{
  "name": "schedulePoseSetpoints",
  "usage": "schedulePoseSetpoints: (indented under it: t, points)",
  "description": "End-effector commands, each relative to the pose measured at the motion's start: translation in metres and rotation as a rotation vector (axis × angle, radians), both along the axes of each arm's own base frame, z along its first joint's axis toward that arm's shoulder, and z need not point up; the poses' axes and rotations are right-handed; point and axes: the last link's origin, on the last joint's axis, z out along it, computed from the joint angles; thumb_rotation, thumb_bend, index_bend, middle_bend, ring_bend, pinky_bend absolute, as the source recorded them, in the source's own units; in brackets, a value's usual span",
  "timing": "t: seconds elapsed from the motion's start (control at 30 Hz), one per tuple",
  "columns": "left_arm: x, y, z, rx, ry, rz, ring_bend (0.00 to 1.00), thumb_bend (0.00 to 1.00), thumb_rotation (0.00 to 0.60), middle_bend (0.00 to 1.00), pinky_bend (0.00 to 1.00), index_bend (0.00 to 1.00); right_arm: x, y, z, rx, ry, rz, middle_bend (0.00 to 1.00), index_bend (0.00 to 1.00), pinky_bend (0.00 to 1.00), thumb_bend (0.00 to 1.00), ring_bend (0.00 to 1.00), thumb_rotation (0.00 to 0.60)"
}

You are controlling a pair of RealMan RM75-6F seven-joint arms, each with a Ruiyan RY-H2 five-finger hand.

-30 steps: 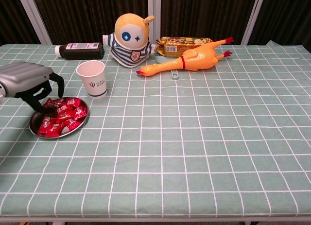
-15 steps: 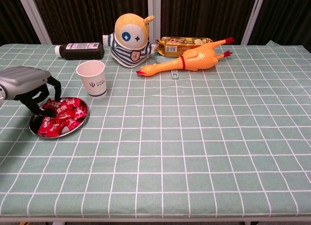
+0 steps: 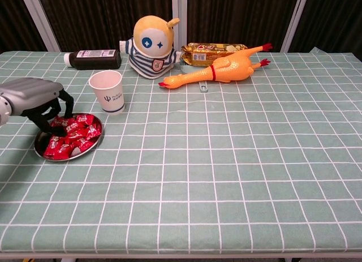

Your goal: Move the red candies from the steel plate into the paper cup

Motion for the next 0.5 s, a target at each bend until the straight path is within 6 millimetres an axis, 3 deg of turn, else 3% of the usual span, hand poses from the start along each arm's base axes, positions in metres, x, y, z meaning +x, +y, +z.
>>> schedulePoseSetpoints:
  t: [0.03,0.3,0.5]
  points:
    - [0.0,0.0,0.0,0.0,-0.007,0.001,0.86,0.33,0.6,0.92,0.99,0.62,0.0,0.0,0.0,-0.002,0.0,0.001,0.21,0.04,0.12,0.08,0.01,0.6]
    - [0.006,-0.002,0.014,0.028,-0.059,-0.002,0.86,0.4,0.6,0.92,0.99,0.63,0.001,0.0,0.001,0.0,-0.002,0.006,0.21,0.04,0.12,0.08,0.01,0.6]
    - [0.031,-0.003,0.058,0.114,-0.223,-0.027,0.86,0.4,0.6,0.92,0.99,0.63,0.002,-0.001,0.0,0.005,-0.002,0.014,0.21,0.04,0.13,0.08,0.01,0.6]
